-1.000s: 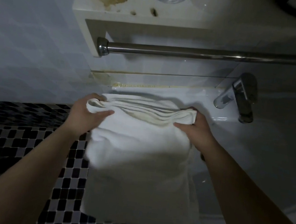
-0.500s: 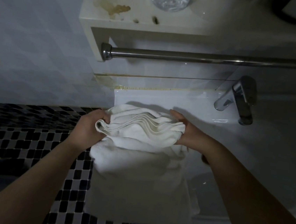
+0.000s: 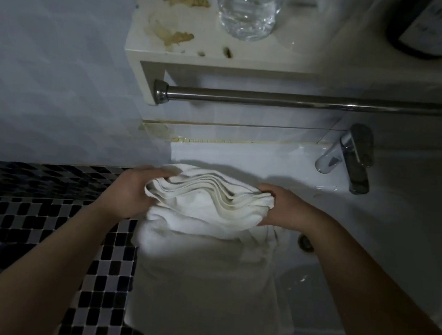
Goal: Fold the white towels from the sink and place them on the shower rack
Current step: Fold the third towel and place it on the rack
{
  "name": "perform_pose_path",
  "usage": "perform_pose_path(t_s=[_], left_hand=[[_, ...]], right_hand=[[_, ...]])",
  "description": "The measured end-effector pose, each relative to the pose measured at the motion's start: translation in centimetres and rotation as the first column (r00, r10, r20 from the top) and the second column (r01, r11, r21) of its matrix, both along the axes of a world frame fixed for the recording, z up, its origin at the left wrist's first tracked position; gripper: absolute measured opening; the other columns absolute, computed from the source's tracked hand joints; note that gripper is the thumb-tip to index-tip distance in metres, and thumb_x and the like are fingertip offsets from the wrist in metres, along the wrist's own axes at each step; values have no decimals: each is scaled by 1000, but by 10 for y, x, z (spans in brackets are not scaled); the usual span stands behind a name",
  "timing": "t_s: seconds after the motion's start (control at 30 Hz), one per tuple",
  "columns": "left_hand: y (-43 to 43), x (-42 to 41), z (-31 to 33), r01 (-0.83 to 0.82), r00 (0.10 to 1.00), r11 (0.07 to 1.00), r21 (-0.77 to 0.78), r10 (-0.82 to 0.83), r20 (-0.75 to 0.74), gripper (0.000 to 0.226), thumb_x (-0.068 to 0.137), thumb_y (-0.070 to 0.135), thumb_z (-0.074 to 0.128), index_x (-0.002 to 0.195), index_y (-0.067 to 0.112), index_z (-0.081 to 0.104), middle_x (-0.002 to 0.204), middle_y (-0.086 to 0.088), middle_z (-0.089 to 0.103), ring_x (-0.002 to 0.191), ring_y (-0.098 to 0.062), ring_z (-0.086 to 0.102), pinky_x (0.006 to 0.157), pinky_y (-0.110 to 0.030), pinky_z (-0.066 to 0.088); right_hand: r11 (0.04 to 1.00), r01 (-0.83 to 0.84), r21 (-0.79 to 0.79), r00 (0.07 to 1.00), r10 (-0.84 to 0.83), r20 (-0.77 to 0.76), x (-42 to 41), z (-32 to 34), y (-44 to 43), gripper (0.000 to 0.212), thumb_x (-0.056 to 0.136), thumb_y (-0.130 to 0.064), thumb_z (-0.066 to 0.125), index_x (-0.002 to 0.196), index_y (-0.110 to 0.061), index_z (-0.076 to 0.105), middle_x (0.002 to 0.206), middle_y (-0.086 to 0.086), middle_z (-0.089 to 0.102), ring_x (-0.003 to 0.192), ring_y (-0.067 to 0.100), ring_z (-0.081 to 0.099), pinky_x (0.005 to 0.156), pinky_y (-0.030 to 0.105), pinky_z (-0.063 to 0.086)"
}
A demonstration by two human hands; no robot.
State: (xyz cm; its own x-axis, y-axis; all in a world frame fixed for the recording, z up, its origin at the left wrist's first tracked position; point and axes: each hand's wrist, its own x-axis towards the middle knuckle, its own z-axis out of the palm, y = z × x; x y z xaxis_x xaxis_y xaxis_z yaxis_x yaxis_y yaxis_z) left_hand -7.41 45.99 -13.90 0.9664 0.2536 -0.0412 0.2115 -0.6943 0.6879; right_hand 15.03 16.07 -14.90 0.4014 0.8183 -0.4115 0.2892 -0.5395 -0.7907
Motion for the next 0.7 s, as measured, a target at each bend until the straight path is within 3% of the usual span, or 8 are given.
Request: perform_pose_path(t_s=[0.07,0.17,0.3,0.37,0.47,0.53,0.63,0.7], left_hand=[[2,2,2,48,998,995,83,-44,-49,59,72,10,88,124,31,70,111,8,70,100,-8,67,90,-23,50],[7,4,7,25,992,992,124,-10,-125,53,72,16,87,122,23,70,114,1,71,102,-20,68,88,-37,54],[21,7,31,16,999,1000,-16,-16,-36,21,76,50,72,97,46,71,96,17,73,89,3,68,78,-13,49],[26,12,39,-146,989,984,-101,142,-50,19,72,54,73,91,50,70,91,27,72,81,13,65,66,-4,45],[26,21,29,-359,933,895,-263,343,-105,8,80,43,72,84,37,74,78,16,75,68,5,68,59,-22,51],[20,21,20,-401,916,863,-308,373,-148,10,90,31,69,81,30,74,75,9,74,68,-3,69,64,-26,49],[15,17,12,-382,922,869,-314,337,-189,12,89,30,65,80,28,72,73,8,72,67,-6,67,65,-28,48],[15,16,15,-392,919,860,-327,353,-173,11,85,34,63,79,29,71,70,12,71,63,-1,65,61,-27,47]], right_hand=[[985,-71,-156,995,80,55,2,-2,-7,50,57,-42,93,100,-43,67,97,-27,67,90,-11,62,81,10,46],[986,-10,-165,986,38,165,8,-1,-13,38,65,-36,88,94,-39,63,91,-21,67,86,-3,62,77,22,47],[979,203,-13,956,-195,219,18,12,-9,42,58,-47,66,91,-23,55,87,-6,68,81,13,65,72,34,51],[954,276,121,961,-278,5,17,12,-4,37,63,-35,74,92,-24,56,91,-4,67,82,11,61,74,32,47],[933,329,147,876,-243,-416,14,8,0,55,71,-9,85,119,-22,63,117,-4,73,111,10,68,88,22,54],[978,201,56,858,-148,-491,13,4,-3,56,74,-8,86,124,-21,66,122,-7,72,117,9,66,91,18,52],[997,23,-75,983,-36,-178,13,7,-6,43,65,-32,90,104,-27,74,102,-12,77,103,5,69,87,20,51],[986,164,-4,982,-163,91,20,12,-2,39,53,-44,83,85,-26,70,86,-10,74,87,9,69,72,20,51]])
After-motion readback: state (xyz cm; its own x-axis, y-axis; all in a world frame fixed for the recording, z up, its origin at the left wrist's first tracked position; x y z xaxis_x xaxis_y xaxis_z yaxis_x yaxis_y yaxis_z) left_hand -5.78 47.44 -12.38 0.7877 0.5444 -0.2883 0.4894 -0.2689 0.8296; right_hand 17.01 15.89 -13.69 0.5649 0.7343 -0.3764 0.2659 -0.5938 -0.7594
